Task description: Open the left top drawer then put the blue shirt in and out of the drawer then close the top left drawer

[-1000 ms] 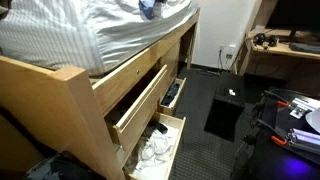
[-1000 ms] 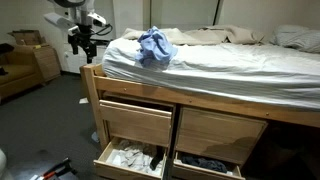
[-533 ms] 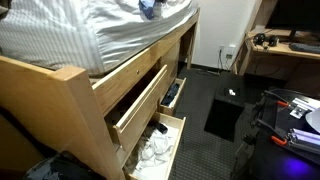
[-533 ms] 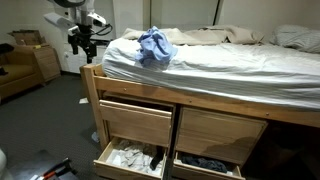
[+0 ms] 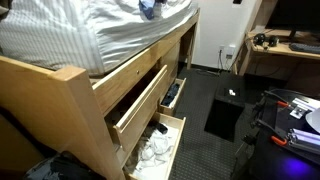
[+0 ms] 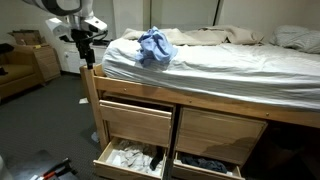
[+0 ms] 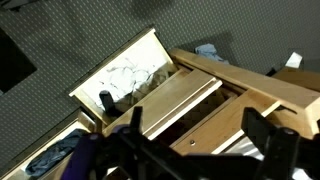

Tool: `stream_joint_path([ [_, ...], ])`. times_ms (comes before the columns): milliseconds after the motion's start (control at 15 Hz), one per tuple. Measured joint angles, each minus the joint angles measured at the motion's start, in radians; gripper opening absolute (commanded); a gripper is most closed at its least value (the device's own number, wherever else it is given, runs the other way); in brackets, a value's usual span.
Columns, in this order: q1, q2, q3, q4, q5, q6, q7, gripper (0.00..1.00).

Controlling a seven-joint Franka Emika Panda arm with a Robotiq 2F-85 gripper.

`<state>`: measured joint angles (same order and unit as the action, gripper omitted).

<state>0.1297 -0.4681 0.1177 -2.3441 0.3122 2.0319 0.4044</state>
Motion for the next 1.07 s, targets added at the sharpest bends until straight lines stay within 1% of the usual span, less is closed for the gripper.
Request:
stream_joint_path([
  [133, -0.026, -0.047, 0.028, -0.078, -0.027, 0.073, 0.087, 1.0],
  [267, -0.043, -0.08, 0.051, -0.124, -0.028, 0.088, 0.184, 1.0],
  [333, -0.044, -0.091, 0.057, -0.138, -0.028, 0.093, 0.209, 1.0],
  [667, -0.045, -0.098, 0.056, -0.152, -0.015, 0.093, 0.227, 1.0],
  [733, -0.046, -0.077, 0.051, -0.158, 0.011, 0.096, 0.231, 1.0],
  [867, -0.045, 0.003, 0.035, -0.19, 0.093, 0.148, 0.228, 1.0],
  [1000, -0.045, 0.114, 0.033, -0.219, 0.166, 0.238, 0.232, 1.0],
  [1067, -0.043, 0.175, 0.035, -0.228, 0.189, 0.307, 0.236, 1.0],
])
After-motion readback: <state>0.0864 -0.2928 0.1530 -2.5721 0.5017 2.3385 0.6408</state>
